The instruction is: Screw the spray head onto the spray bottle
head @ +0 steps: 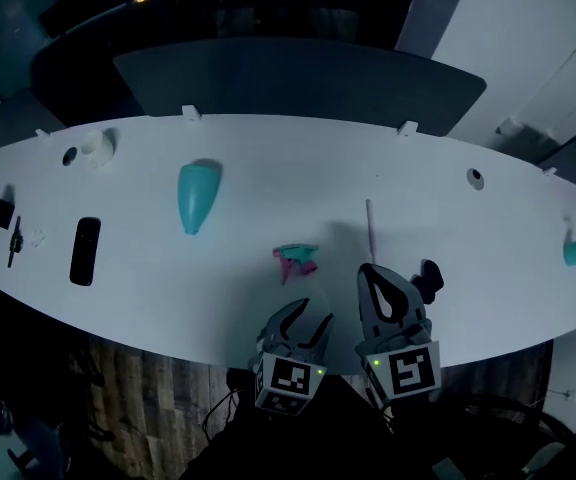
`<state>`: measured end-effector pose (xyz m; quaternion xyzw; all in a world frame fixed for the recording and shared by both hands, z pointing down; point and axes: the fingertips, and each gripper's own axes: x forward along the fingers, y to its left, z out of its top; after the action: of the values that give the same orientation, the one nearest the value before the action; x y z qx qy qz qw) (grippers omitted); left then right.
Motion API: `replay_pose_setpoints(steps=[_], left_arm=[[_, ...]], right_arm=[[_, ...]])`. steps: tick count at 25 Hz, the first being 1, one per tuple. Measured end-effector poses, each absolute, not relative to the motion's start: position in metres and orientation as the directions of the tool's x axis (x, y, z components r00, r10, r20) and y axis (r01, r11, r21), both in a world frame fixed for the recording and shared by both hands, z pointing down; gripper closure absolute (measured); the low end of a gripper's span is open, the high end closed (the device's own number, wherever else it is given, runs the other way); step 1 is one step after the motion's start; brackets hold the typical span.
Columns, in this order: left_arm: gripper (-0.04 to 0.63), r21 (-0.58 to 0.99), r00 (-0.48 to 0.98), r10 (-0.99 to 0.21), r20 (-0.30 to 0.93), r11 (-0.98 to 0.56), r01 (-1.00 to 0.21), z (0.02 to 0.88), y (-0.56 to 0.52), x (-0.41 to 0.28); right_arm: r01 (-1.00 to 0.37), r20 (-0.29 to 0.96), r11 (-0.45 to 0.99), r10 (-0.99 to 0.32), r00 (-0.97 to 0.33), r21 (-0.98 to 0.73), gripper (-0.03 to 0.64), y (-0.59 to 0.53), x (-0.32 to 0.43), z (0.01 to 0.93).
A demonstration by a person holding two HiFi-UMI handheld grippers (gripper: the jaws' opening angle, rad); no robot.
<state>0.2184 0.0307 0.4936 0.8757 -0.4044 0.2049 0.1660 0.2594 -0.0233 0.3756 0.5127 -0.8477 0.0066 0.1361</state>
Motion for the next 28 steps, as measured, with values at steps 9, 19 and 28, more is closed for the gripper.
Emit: replay_pose_setpoints(steps=[9,19,28], left_arm=[[0.370,0.024,0.406,-0.603,0.687,-0.539,-0.842,0.532,0.018,0.232],[0.568,-0.133,0.239,-0.624,0.744,-0.489,-0.862,0.543,0.020,0.144],[0.572,-0.289,0.295,-0.589,0.752,-0.697,-0.657,0.541,0.007,0.059]], right_arm=[[-0.833,0.214,0.541,-0.832,-0.511,0.116,0.615,-0.028,0.264,0.376],[-0.821,0.199,0.564,-0.818,-0.540,0.090,0.615,-0.034,0.246,0.376],[-0.837,0.195,0.540,-0.833,-0.517,0.089,0.615,-0.045,0.191,0.371]])
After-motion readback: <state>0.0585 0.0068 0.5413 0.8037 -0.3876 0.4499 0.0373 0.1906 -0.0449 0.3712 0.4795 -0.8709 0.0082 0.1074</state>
